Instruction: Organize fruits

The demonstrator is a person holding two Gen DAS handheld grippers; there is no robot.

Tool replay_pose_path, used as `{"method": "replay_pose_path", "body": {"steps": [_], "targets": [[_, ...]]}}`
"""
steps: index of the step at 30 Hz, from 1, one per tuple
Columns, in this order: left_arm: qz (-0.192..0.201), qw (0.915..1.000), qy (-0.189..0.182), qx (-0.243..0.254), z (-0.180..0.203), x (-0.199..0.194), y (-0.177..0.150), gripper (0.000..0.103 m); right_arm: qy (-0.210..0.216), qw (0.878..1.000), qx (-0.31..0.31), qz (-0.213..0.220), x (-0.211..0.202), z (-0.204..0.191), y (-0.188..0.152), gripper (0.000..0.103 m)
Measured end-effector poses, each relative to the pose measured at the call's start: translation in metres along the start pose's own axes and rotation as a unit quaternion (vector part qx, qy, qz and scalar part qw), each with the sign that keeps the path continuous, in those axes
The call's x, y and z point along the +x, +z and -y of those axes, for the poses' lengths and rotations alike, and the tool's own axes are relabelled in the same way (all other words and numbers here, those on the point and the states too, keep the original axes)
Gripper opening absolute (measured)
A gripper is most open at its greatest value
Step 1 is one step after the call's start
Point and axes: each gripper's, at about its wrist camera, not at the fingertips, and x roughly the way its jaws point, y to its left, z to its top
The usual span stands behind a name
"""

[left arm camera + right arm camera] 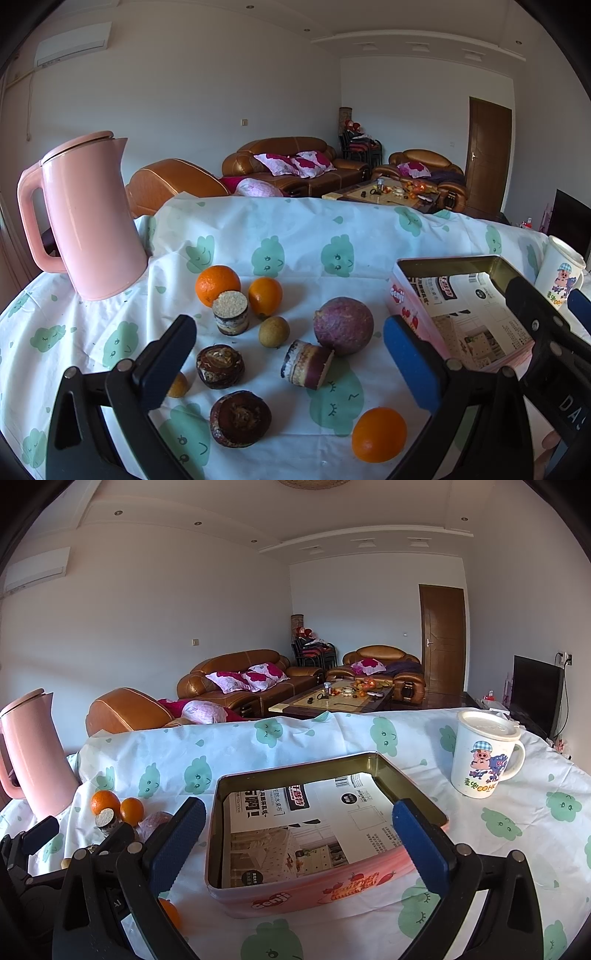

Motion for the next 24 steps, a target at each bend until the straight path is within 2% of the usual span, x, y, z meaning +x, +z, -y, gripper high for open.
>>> {"method": "replay_pose_path", "body": {"steps": [7, 11, 13, 16, 17, 18, 21, 22, 24], "targets": [[-0.014, 0.9999, 0.001, 0.004, -0.005, 0.005, 0.001, 0.103, 0.008, 1.0, 0.0, -0.01, 0.002, -0.001, 0.002, 0.102], [-0.016, 0.9993, 0.018, -0.027, -0.033, 0.006, 0.007, 0.103, 0.023, 1.0, -0.002, -0.02, 0.004, 0.0, 0.003, 0.102], [-0.015, 0.9984, 0.032, -0.044, -0.05, 0.006, 0.01, 0.103, 0.047, 0.998, 0.001, -0.033, 0.005, 0.0, 0.002, 0.102], [-0.017, 0.9952, 0.071, -0.065, -0.076, 0.007, 0.014, 0.103, 0.097, 0.994, 0.0, -0.056, 0.007, -0.006, -0.001, 0.101], [-0.021, 0.9941, 0.079, -0.071, -0.084, 0.007, 0.014, 0.103, 0.119, 0.991, -0.005, -0.065, 0.008, -0.01, -0.003, 0.096], [-0.023, 0.9934, 0.081, -0.077, -0.091, 0.007, 0.014, 0.103, 0.139, 0.987, -0.012, -0.074, 0.008, -0.016, -0.005, 0.086], [-0.029, 0.9926, 0.076, -0.091, -0.109, 0.005, 0.013, 0.103, 0.189, 0.973, -0.051, -0.119, 0.013, -0.038, -0.014, 0.066], [-0.031, 0.9928, 0.072, -0.091, -0.112, 0.005, 0.014, 0.103, 0.207, 0.967, -0.06, -0.139, 0.016, -0.045, -0.02, 0.063], [-0.031, 0.9932, 0.061, -0.094, -0.117, 0.003, 0.014, 0.103, 0.205, 0.965, -0.099, -0.128, 0.008, -0.059, -0.024, 0.061]]}}
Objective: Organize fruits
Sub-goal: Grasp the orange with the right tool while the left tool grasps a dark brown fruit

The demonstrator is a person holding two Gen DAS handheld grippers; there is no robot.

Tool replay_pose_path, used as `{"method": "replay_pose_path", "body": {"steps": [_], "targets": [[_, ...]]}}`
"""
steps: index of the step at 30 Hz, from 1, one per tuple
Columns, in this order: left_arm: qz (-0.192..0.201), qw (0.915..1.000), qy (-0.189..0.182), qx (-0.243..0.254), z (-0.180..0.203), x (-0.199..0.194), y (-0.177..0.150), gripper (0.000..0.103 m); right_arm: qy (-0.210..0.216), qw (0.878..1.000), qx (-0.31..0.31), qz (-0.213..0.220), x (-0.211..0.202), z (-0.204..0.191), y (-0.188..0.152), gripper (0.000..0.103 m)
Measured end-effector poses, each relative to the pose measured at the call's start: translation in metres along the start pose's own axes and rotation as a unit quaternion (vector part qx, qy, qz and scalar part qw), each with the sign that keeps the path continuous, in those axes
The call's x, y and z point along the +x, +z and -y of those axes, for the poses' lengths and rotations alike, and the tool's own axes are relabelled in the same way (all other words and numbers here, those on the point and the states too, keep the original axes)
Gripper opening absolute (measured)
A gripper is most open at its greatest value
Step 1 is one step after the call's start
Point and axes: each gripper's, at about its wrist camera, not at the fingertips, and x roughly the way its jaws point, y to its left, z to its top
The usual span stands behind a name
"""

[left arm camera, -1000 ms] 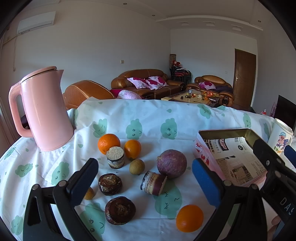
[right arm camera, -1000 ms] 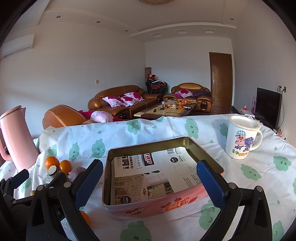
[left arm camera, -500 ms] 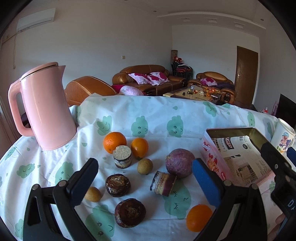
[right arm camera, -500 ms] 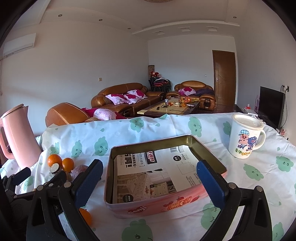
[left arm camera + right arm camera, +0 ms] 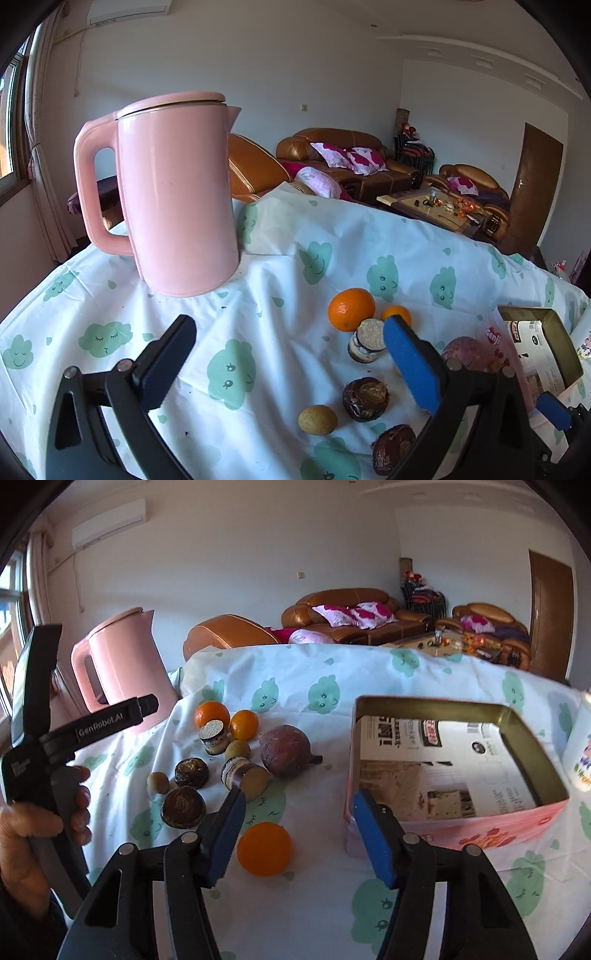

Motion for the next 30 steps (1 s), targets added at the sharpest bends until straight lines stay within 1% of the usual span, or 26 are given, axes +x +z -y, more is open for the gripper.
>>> {"method": "replay_pose_path", "body": {"steps": [3, 5, 7, 9, 10, 12, 16, 19, 21, 22, 23, 24, 25, 26, 27, 28, 30], "targets": [[-0.01, 0.9997, -0.02, -0.012, -0.004, 0.0, 0.001, 0.103, 0.025, 0.999, -0.03, -0.013, 0.002, -0.017, -0.005, 0.06], [-0.014, 0.9995, -0.029, -0.007, -0.003, 0.0, 0.001, 0.101, 0.036, 0.998, -0.045, -0.023, 0.004, -0.024, -0.008, 0.06], [-0.013, 0.9992, -0.038, 0.005, 0.001, -0.001, 0.0, 0.098, 0.037, 0.997, -0.057, -0.033, 0.008, -0.028, -0.011, 0.057], [-0.014, 0.998, -0.059, 0.018, 0.007, -0.005, -0.004, 0.097, 0.039, 0.996, -0.062, -0.054, 0.015, -0.028, -0.013, 0.05], [-0.017, 0.997, -0.072, 0.024, 0.009, -0.007, -0.007, 0.097, 0.044, 0.995, -0.058, -0.066, 0.018, -0.028, -0.014, 0.049], [-0.027, 0.9944, -0.094, 0.041, 0.017, -0.011, -0.014, 0.097, 0.04, 0.996, -0.047, -0.072, 0.021, -0.023, -0.014, 0.049], [-0.039, 0.9908, -0.109, 0.07, 0.03, -0.016, -0.027, 0.097, 0.028, 0.994, -0.044, -0.093, 0.029, -0.017, -0.014, 0.049], [-0.053, 0.9882, -0.127, 0.069, 0.031, -0.018, -0.036, 0.097, 0.03, 0.991, -0.02, -0.126, 0.042, -0.008, -0.016, 0.049], [-0.075, 0.9853, -0.137, 0.068, 0.034, -0.014, -0.043, 0.097, 0.036, 0.992, -0.006, -0.125, 0.041, -0.002, -0.015, 0.046], [-0.084, 0.9842, -0.139, 0.07, 0.037, -0.013, -0.046, 0.095, 0.034, 0.991, -0.009, -0.125, 0.04, -0.002, -0.016, 0.042], [-0.09, 0.9831, -0.14, 0.075, 0.04, -0.012, -0.048, 0.09, 0.035, 0.991, -0.012, -0.126, 0.039, -0.003, -0.016, 0.037], [-0.095, 0.9818, -0.142, 0.083, 0.043, -0.011, -0.05, 0.083, 0.031, 0.992, -0.017, -0.124, 0.037, -0.005, -0.016, 0.037], [-0.1, 0.9804, -0.144, 0.089, 0.046, -0.01, -0.052, 0.08, 0.027, 0.992, -0.022, -0.122, 0.036, -0.007, -0.017, 0.037], [-0.109, 0.979, -0.146, 0.092, 0.048, -0.008, -0.054, 0.074, 0.025, 0.992, -0.023, -0.118, 0.034, -0.008, -0.016, 0.037], [-0.119, 0.9772, -0.15, 0.091, 0.049, -0.005, -0.056, 0.067, 0.025, 0.993, -0.022, -0.111, 0.031, -0.007, -0.015, 0.037], [-0.13, 0.9752, -0.155, 0.089, 0.049, -0.002, -0.059, 0.063, 0.027, 0.994, -0.017, -0.102, 0.027, -0.005, -0.013, 0.037], [-0.154, 0.9709, -0.165, 0.079, 0.047, 0.007, -0.062, 0.044, 0.034, 0.996, -0.002, -0.08, 0.021, 0.0, -0.008, 0.037]]}}
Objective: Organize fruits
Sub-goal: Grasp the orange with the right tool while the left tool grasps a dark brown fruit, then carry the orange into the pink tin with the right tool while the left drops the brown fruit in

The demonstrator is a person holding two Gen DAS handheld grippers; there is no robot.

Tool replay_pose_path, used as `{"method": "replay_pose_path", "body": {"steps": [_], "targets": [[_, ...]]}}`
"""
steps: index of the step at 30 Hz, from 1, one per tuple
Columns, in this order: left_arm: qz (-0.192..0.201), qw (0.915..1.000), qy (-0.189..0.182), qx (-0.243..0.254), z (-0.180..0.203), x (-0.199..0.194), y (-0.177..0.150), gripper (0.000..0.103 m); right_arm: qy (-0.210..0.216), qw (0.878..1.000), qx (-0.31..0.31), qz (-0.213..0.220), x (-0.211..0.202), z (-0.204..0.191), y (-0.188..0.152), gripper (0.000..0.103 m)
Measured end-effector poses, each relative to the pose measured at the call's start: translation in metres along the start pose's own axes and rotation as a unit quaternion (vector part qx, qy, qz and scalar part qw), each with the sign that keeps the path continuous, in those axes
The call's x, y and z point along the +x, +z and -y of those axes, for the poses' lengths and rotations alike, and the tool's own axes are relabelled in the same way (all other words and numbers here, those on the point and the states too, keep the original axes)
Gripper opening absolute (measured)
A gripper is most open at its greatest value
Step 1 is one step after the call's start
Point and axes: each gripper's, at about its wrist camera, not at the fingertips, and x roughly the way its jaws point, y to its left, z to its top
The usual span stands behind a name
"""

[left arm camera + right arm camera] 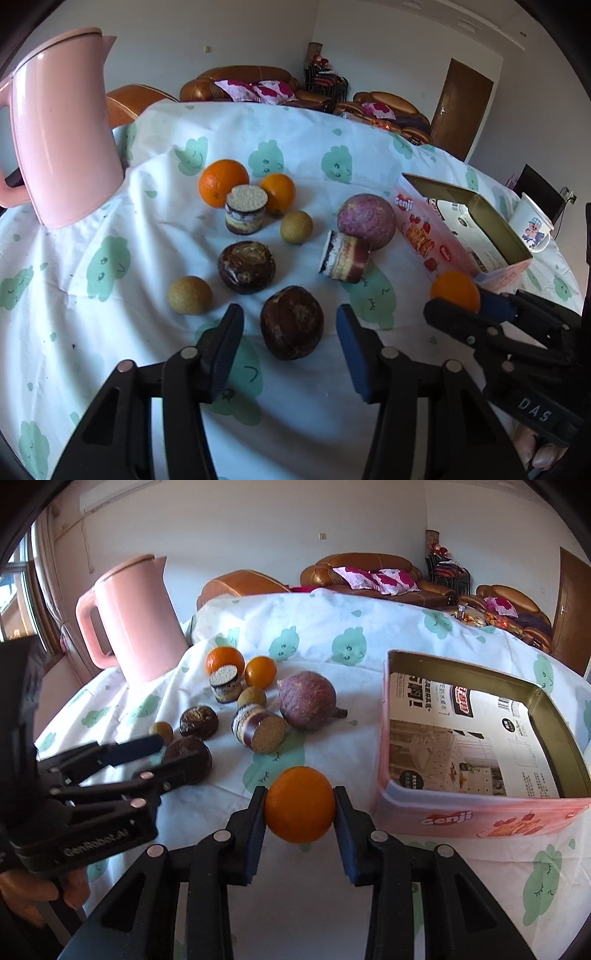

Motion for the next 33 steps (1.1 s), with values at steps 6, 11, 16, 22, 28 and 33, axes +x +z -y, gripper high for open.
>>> {"method": "replay_pose_path", "body": {"steps": [6, 11, 16, 22, 28, 33], "targets": [[-0.008, 0.9991, -0.032, -0.027, -0.009, 0.003, 0.001, 0.036, 0.007, 0.998, 0.04, 0.038, -0.015, 0.016, 0.008, 0.037], [0.052, 0.9977, -0.036, -0.024, -0.003, -0.018, 0.003, 0.036, 0.003, 0.994, 0.055, 0.095, -0.042, 0.033, 0.015, 0.037], [0.105, 0.9937, -0.036, 0.018, 0.027, -0.037, 0.017, 0.036, -0.068, 0.983, 0.062, 0.156, -0.075, 0.068, 0.021, 0.037], [0.121, 0.9873, -0.058, 0.086, 0.096, -0.026, 0.036, 0.036, -0.12, 0.977, 0.116, 0.135, -0.076, 0.134, 0.015, 0.037], [0.094, 0.9872, -0.068, 0.11, 0.154, 0.007, 0.046, 0.036, -0.133, 0.977, 0.135, 0.097, -0.06, 0.161, 0.012, 0.037], [0.065, 0.9902, -0.058, 0.109, 0.175, 0.032, 0.05, 0.036, -0.132, 0.977, 0.145, 0.086, -0.058, 0.171, 0.008, 0.037]]}}
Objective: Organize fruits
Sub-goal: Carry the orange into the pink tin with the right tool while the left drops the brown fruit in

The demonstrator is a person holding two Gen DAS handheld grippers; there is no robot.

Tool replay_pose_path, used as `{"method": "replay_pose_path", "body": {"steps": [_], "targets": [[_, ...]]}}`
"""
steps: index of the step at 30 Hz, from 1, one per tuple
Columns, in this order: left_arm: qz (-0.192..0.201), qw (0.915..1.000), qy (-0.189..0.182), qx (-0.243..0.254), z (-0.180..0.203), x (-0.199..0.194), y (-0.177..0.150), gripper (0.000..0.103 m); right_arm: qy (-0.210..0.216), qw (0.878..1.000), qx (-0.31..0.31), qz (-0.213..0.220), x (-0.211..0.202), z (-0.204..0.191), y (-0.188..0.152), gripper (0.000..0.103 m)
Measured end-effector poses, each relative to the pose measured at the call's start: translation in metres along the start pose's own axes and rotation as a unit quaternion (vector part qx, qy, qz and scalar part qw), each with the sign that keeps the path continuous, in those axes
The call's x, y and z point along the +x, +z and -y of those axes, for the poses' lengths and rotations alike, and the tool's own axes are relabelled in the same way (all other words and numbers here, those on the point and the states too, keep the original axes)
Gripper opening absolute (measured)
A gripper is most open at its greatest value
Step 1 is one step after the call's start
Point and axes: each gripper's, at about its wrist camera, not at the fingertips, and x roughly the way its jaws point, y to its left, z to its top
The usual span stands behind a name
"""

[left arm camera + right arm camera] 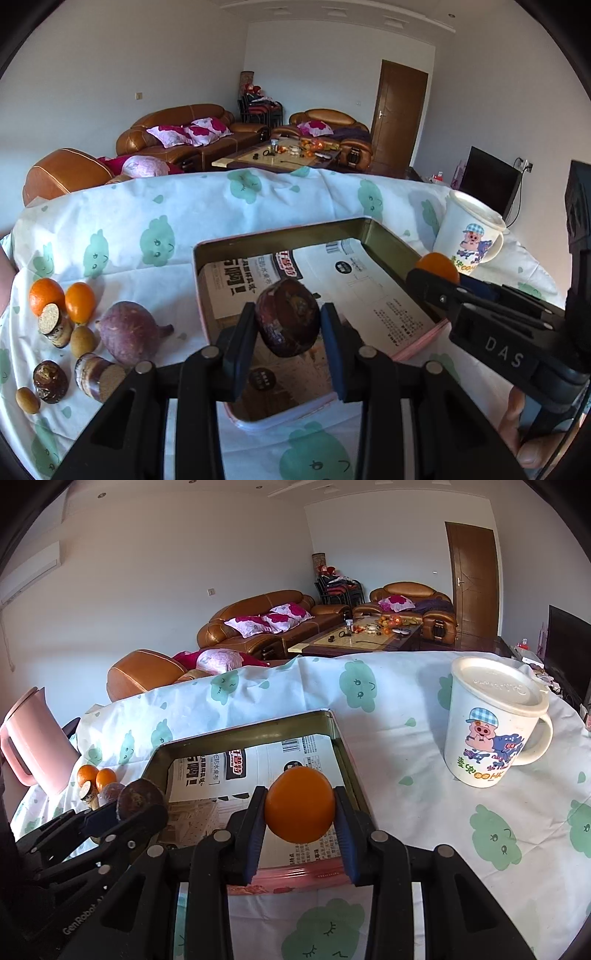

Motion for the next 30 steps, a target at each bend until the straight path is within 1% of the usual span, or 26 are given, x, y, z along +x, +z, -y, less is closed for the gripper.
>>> {"method": "replay_pose_path", "body": {"steps": [6, 9, 13, 14, 16, 17, 18, 19, 20, 21, 22, 23, 24, 26, 28, 30], "targets": [[-0.007, 0.9999, 0.009, 0.005, 0.006, 0.008, -0.004, 0.036, 0.016, 0.999, 0.017, -0.025, 0.011, 0.004, -0.003, 0.037], [-0.01, 0.9998, 0.017, 0.009, 0.006, 0.012, -0.006, 0.036, 0.016, 1.0, 0.018, -0.021, 0.011, 0.003, -0.003, 0.038], [-0.013, 0.9997, 0.02, 0.001, 0.002, 0.014, -0.005, 0.036, 0.021, 0.999, 0.023, -0.02, 0.011, 0.003, -0.004, 0.039], [-0.013, 0.9997, 0.021, 0.001, 0.002, 0.013, -0.006, 0.037, 0.025, 0.999, 0.026, -0.019, 0.011, 0.003, -0.004, 0.04], [-0.012, 0.9996, 0.026, 0.001, 0.002, 0.014, -0.006, 0.037, 0.038, 0.999, 0.031, -0.02, 0.01, 0.004, -0.003, 0.046], [-0.011, 0.9996, 0.027, 0.002, 0.002, 0.013, -0.006, 0.038, 0.04, 0.998, 0.033, -0.018, 0.009, 0.004, -0.003, 0.052], [-0.008, 0.9996, 0.027, 0.003, 0.003, 0.013, -0.006, 0.041, 0.041, 0.998, 0.035, -0.013, 0.007, 0.004, -0.003, 0.056], [-0.003, 0.9996, 0.029, 0.004, 0.003, 0.012, -0.006, 0.043, 0.044, 0.998, 0.037, -0.005, 0.004, 0.004, -0.003, 0.057], [0.003, 0.9994, 0.033, 0.006, 0.004, 0.009, -0.006, 0.052, 0.047, 0.998, 0.04, 0.007, -0.001, 0.005, -0.002, 0.058], [0.011, 0.9991, 0.039, 0.007, 0.005, 0.006, -0.007, 0.063, 0.046, 0.998, 0.042, 0.022, -0.006, 0.005, -0.001, 0.059], [0.023, 0.9988, 0.043, 0.009, 0.005, 0.001, -0.007, 0.07, 0.04, 0.998, 0.041, 0.039, -0.012, 0.006, -0.001, 0.06], [0.037, 0.9982, 0.047, 0.011, 0.006, -0.005, -0.008, 0.082, 0.029, 0.997, 0.039, 0.058, -0.018, 0.006, 0.0, 0.064], [0.052, 0.9972, 0.051, 0.012, 0.006, -0.01, -0.008, 0.092, 0.016, 0.996, 0.038, 0.077, -0.023, 0.006, 0.0, 0.072], [0.079, 0.9947, 0.065, 0.013, 0.006, -0.02, -0.007, 0.102, -0.008, 0.994, 0.036, 0.107, -0.03, 0.005, 0.0, 0.079], [0.094, 0.9927, 0.074, 0.015, 0.005, -0.026, -0.005, 0.103, -0.021, 0.992, 0.035, 0.118, -0.03, 0.005, 0.0, 0.079], [0.095, 0.9923, 0.078, 0.017, 0.004, -0.027, -0.004, 0.103, -0.027, 0.992, 0.036, 0.117, -0.028, 0.005, -0.001, 0.079]]}}
